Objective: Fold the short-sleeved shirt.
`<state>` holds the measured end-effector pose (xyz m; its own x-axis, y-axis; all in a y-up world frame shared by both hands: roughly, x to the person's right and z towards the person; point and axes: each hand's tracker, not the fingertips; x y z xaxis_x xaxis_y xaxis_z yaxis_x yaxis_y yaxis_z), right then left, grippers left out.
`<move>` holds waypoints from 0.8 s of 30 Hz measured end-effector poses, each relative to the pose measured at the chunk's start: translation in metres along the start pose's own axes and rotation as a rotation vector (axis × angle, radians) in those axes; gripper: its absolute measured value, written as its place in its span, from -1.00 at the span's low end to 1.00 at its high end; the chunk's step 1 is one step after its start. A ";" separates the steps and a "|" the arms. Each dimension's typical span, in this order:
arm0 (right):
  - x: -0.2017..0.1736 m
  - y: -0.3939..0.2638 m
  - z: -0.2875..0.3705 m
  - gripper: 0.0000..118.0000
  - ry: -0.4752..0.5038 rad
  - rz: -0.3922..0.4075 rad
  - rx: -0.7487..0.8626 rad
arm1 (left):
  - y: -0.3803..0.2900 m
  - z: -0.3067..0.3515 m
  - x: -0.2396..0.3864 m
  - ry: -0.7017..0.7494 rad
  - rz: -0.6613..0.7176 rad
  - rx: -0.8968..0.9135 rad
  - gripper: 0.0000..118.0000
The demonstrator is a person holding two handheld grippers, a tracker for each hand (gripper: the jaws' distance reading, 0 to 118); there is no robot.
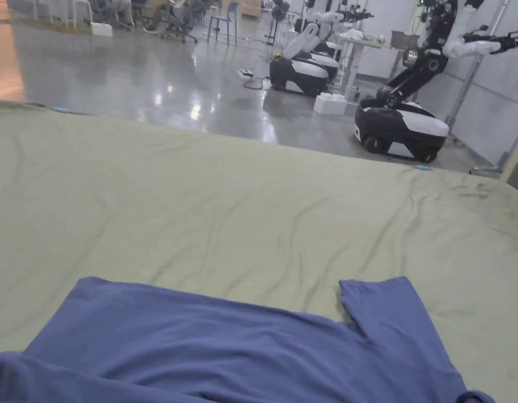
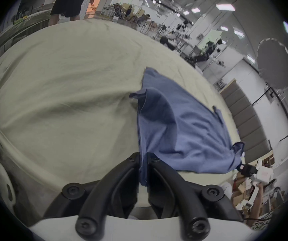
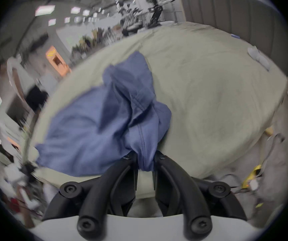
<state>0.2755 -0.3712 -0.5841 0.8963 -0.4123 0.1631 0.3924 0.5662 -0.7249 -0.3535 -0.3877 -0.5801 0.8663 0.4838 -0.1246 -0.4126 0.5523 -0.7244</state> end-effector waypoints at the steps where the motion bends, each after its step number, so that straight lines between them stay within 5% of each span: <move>1: 0.002 -0.003 0.016 -0.61 0.097 -0.067 0.099 | -0.001 0.007 0.000 -0.015 0.032 0.040 -0.73; 3: 0.006 -0.012 0.042 0.33 0.289 -0.199 0.312 | 0.000 0.021 0.000 -0.063 0.084 0.119 0.43; 4: 0.003 -0.016 0.050 0.82 0.379 -0.238 0.384 | 0.001 0.026 0.001 -0.107 0.104 0.165 0.81; 6: -0.003 -0.017 0.064 1.00 0.558 -0.262 0.436 | 0.006 0.037 -0.001 -0.166 0.138 0.248 0.91; 8: -0.021 -0.021 0.071 1.00 0.586 -0.251 0.388 | 0.013 0.044 0.003 -0.151 0.139 0.273 0.91; 10: -0.036 -0.020 0.072 1.00 0.684 -0.112 0.331 | 0.023 0.046 0.005 -0.130 0.087 0.280 0.91; 12: -0.061 -0.024 0.067 1.00 0.651 0.038 0.333 | 0.029 0.044 0.010 -0.092 0.011 0.284 0.91; 14: -0.084 -0.027 0.064 0.99 0.492 0.210 0.308 | 0.034 0.040 0.025 -0.058 -0.049 0.275 0.73; 16: -0.104 -0.030 0.050 0.64 0.295 0.355 0.269 | 0.040 0.032 0.033 -0.049 -0.102 0.263 0.25; 17: -0.108 -0.030 0.045 -0.31 0.268 0.385 0.245 | 0.043 0.026 0.035 -0.048 -0.114 0.261 -0.07; 18: -0.113 -0.026 0.037 -0.96 0.221 0.373 0.192 | 0.049 0.018 0.039 -0.048 -0.130 0.251 -0.21; 19: -0.116 -0.024 0.026 -0.96 0.113 0.326 0.156 | 0.054 0.011 0.042 -0.052 -0.147 0.243 -0.24; 22: -0.110 -0.017 0.013 -0.96 0.113 0.272 0.145 | 0.068 -0.003 0.047 -0.063 -0.198 0.229 -0.44; 24: -0.107 -0.015 0.009 -0.96 0.091 0.319 0.146 | 0.083 -0.014 0.051 -0.053 -0.239 0.217 -0.45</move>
<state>0.1759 -0.3287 -0.5847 0.9589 -0.2567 -0.1206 0.1274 0.7697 -0.6255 -0.3392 -0.3266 -0.6558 0.9322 0.3548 0.0712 -0.2550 0.7835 -0.5666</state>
